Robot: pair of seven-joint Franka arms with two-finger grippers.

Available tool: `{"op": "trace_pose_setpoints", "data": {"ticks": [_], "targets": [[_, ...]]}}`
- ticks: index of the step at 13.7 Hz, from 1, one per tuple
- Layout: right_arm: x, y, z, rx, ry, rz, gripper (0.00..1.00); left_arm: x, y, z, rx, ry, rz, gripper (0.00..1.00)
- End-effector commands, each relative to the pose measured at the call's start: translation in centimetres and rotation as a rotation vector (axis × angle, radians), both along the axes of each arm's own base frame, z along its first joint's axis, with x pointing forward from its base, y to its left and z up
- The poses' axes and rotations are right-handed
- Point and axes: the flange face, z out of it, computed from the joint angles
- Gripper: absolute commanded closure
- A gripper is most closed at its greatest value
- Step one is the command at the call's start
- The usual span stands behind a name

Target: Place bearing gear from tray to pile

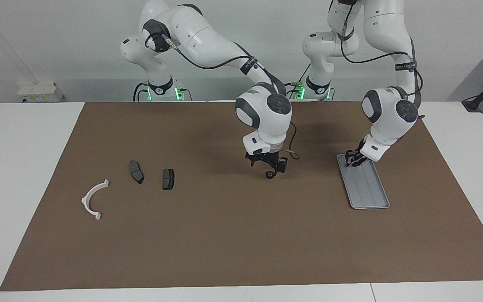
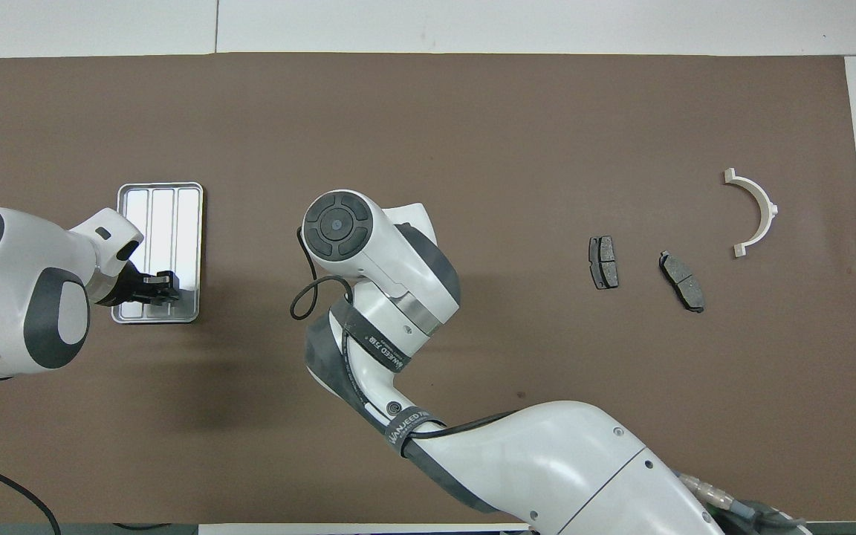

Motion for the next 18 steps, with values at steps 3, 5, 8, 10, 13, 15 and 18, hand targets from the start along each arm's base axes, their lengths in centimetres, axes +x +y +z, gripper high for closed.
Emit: {"op": "trace_pose_setpoints", "data": {"ticks": [3,5,8,10,13,15,18], "targets": [[-0.5,2.5,-2.2,-0.008,-0.009,0.03,0.01,-0.6,0.1,0.0,0.008,-0.011,0.013,0.97],[-0.4,2.6,-2.5,-0.002,-0.012,0.03,0.01,-0.4,0.5,0.3,0.007,-0.005,0.018,1.0],[0.0,2.5,-3.0,0.027,-0.025,0.023,0.01,0.9,0.7,3.5,0.002,0.026,0.017,1.0],[0.3,2.2,-3.2,0.029,-0.025,0.016,0.04,2.1,0.9,6.8,-0.002,0.059,0.02,1.0],[0.1,2.4,-3.4,0.048,-0.037,0.02,0.05,2.8,1.8,10.9,-0.004,0.069,0.05,1.0],[-0.5,2.5,-4.1,0.035,-0.02,0.029,0.07,2.5,1.7,11.9,0.005,0.064,0.077,1.0],[-1.0,2.3,-4.8,0.029,-0.008,0.037,0.09,2.3,0.7,12.2,0.012,0.07,0.116,1.0]]}}
